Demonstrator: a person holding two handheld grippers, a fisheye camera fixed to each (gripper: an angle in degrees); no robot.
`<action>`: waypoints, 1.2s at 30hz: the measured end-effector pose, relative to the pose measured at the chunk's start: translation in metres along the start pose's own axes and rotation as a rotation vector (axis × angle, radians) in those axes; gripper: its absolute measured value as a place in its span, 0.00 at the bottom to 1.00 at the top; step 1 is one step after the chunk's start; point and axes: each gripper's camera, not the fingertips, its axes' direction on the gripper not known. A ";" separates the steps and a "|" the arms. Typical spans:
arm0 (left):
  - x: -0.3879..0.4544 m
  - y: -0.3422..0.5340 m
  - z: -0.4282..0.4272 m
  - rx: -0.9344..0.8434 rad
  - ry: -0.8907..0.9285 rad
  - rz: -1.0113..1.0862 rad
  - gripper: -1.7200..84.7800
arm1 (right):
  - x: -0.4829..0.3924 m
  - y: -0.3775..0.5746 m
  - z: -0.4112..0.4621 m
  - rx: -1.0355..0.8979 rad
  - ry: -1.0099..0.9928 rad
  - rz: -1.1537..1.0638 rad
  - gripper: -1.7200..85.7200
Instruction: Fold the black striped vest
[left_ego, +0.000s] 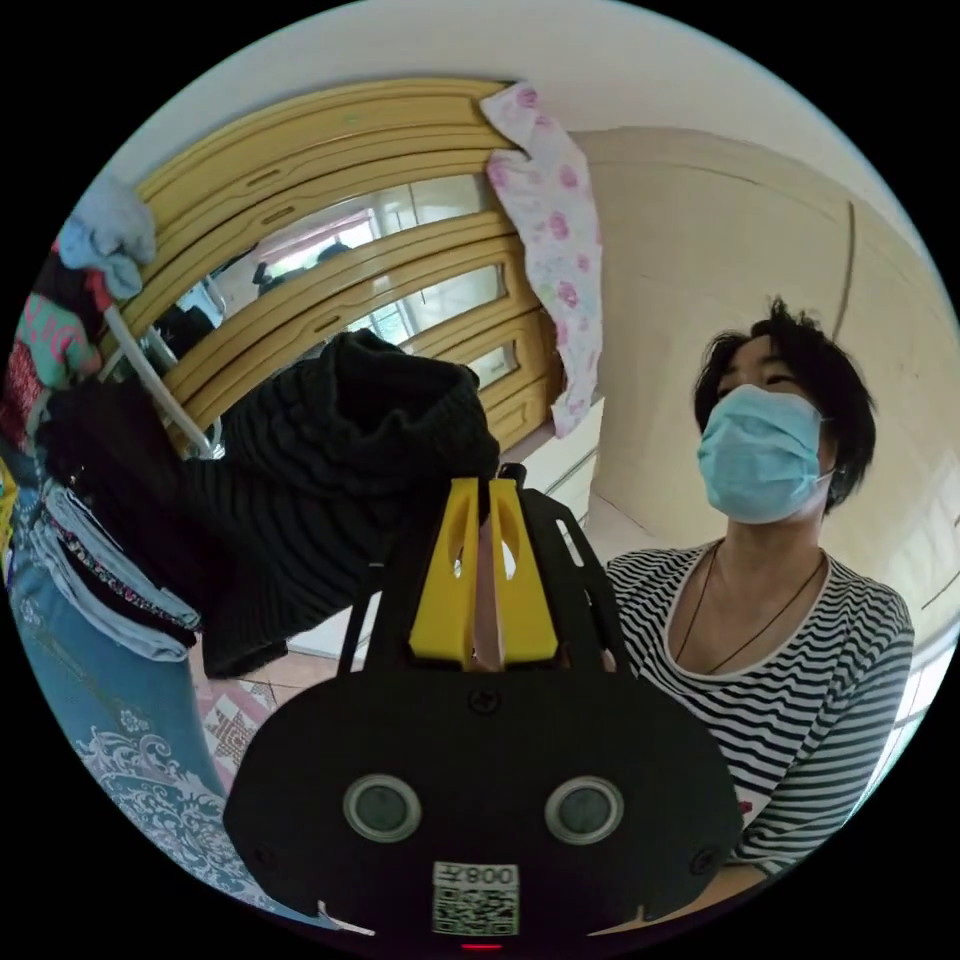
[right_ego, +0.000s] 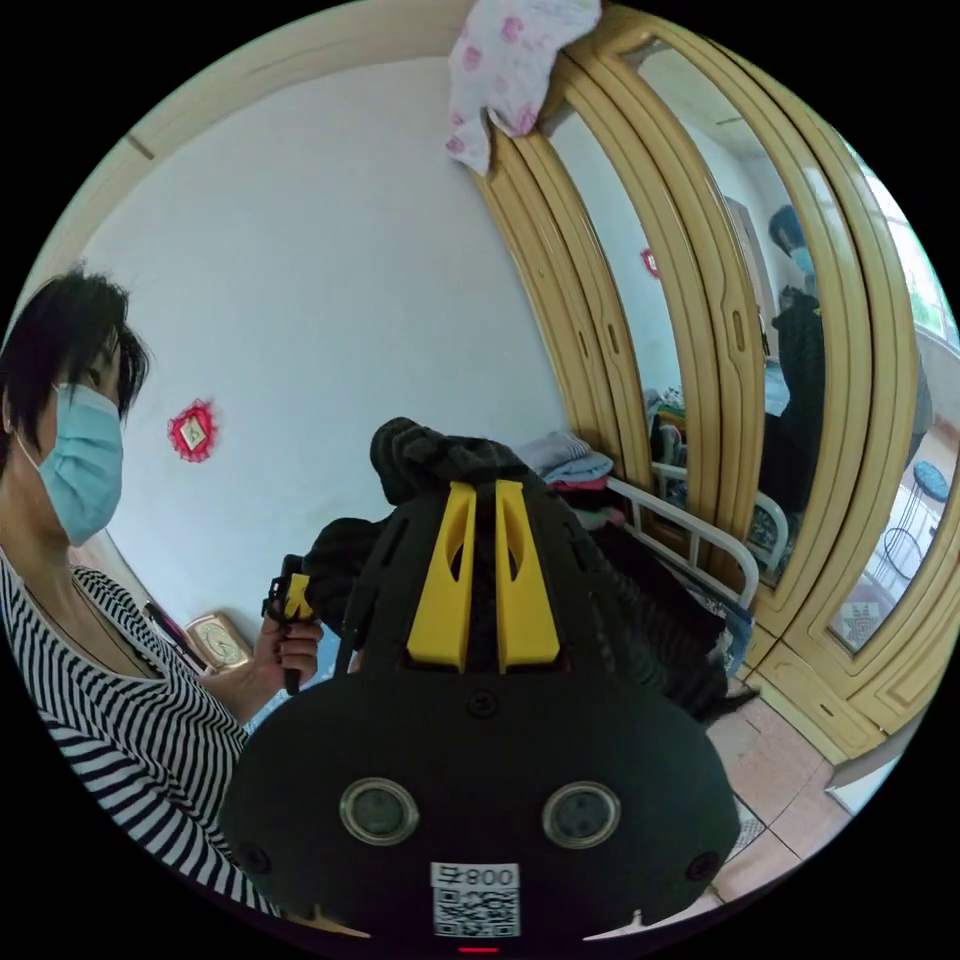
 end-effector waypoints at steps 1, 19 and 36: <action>0.020 0.000 -0.004 0.002 -0.006 0.016 0.04 | -0.008 -0.007 -0.005 0.008 0.012 -0.010 0.05; 0.625 0.032 -0.133 0.171 -0.180 0.358 0.05 | -0.201 -0.229 -0.040 0.142 -0.331 -0.169 0.05; 0.993 0.003 -0.107 0.196 -0.385 0.446 0.04 | -0.335 -0.470 0.086 -0.053 -0.506 -0.237 0.05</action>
